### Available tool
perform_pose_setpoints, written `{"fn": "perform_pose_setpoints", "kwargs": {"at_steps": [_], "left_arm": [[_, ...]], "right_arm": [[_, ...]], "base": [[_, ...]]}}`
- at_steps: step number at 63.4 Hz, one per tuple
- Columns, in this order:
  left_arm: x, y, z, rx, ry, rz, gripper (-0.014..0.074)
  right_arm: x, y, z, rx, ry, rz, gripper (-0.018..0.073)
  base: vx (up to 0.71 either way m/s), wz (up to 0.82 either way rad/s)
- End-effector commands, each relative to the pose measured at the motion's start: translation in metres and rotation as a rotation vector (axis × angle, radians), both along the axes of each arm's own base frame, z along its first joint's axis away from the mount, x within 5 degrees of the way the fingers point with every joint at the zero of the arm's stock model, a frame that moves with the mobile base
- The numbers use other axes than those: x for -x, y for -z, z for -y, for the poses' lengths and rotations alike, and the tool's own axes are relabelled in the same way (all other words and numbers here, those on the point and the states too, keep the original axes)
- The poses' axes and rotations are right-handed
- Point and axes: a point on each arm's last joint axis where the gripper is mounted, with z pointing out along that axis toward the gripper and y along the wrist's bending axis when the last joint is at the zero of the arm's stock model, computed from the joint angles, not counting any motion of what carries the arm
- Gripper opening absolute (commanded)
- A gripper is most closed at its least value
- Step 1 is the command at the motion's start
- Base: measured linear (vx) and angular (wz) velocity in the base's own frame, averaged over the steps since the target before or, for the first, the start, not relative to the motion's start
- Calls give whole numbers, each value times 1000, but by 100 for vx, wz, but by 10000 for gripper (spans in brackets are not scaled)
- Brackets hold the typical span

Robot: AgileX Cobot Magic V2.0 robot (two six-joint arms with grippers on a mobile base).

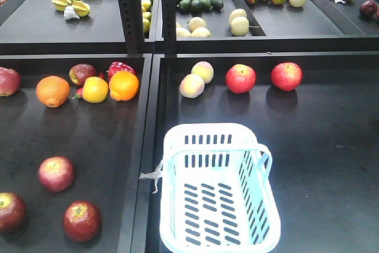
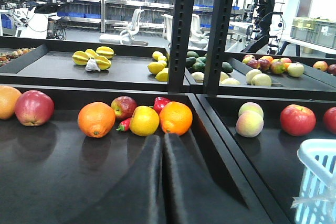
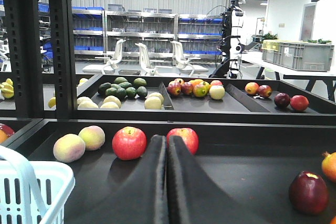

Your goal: Pick three apples into basket with both arms

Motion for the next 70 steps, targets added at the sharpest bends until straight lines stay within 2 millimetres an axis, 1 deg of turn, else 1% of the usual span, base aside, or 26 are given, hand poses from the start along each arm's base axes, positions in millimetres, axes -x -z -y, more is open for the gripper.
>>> {"fn": "perform_pose_setpoints", "kwargs": {"at_steps": [1, 12, 17, 26, 31, 36, 41, 50, 58, 63, 70], "left_arm": [[0, 1, 0, 13, 1, 61, -6], [0, 1, 0, 13, 1, 61, -6], [1, -4, 0, 14, 1, 87, -6], [1, -7, 0, 19, 1, 116, -6], [2, -14, 0, 69, 4, 132, -6], [5, -30, 0, 110, 10, 149, -6], [7, -50, 0, 111, 13, 147, -6], [6, -91, 1, 70, 15, 103, -6], [-4, -126, 2, 16, 19, 10, -6], [-12, -143, 3, -38, 25, -61, -6], [-26, -161, 4, -140, 48, -188, -6]], "right_arm": [[1, -2, 0, 8, 6, 63, -7], [1, -2, 0, 8, 6, 63, -7], [1, -2, 0, 8, 6, 63, -7], [1, -2, 0, 8, 6, 63, -7], [1, -2, 0, 8, 6, 63, -7], [1, -2, 0, 8, 6, 63, -7], [1, -2, 0, 8, 6, 63, -7], [1, -2, 0, 8, 6, 63, -7], [1, -2, 0, 8, 6, 63, -7], [1, -2, 0, 8, 6, 63, -7], [1, -2, 0, 8, 6, 63, -7]], "base": [[0, 0], [0, 0], [0, 0], [0, 0], [0, 0], [0, 0], [0, 0], [0, 0], [0, 0], [0, 0], [0, 0]]}}
